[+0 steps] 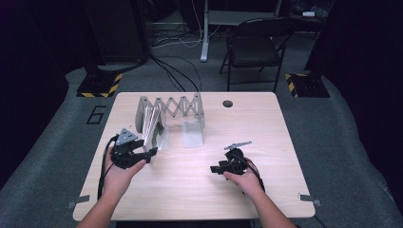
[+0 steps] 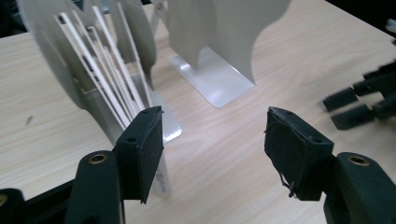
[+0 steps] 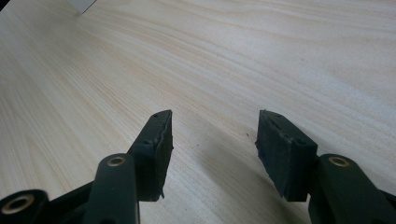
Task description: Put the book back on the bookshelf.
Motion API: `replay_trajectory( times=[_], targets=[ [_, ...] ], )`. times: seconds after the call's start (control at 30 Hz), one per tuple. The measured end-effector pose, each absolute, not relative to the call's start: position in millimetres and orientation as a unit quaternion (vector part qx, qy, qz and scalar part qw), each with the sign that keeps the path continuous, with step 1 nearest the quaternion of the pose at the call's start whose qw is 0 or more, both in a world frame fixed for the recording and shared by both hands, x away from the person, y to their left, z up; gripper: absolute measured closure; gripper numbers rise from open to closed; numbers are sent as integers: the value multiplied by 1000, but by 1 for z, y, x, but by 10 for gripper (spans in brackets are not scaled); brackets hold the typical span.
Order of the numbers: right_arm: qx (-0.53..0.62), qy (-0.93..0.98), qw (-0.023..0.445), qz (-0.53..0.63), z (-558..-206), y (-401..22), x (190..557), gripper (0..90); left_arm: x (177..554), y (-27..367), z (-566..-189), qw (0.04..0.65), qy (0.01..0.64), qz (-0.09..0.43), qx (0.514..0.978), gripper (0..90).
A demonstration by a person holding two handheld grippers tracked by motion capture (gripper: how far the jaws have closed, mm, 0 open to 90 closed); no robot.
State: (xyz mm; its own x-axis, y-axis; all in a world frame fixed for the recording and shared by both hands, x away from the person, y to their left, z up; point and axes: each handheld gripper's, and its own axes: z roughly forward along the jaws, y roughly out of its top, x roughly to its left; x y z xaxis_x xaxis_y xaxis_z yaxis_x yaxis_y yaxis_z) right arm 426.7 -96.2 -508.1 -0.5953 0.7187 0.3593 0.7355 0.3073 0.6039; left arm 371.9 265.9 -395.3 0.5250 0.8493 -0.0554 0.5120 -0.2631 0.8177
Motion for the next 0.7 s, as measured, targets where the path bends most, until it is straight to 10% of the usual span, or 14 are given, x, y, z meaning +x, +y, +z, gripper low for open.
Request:
replay_trajectory(
  times=[0.7],
  targets=[
    [-452,-810,8,-373,-509,-95,426,447,346,309,-471,394,463,158,779,352]
  ],
)
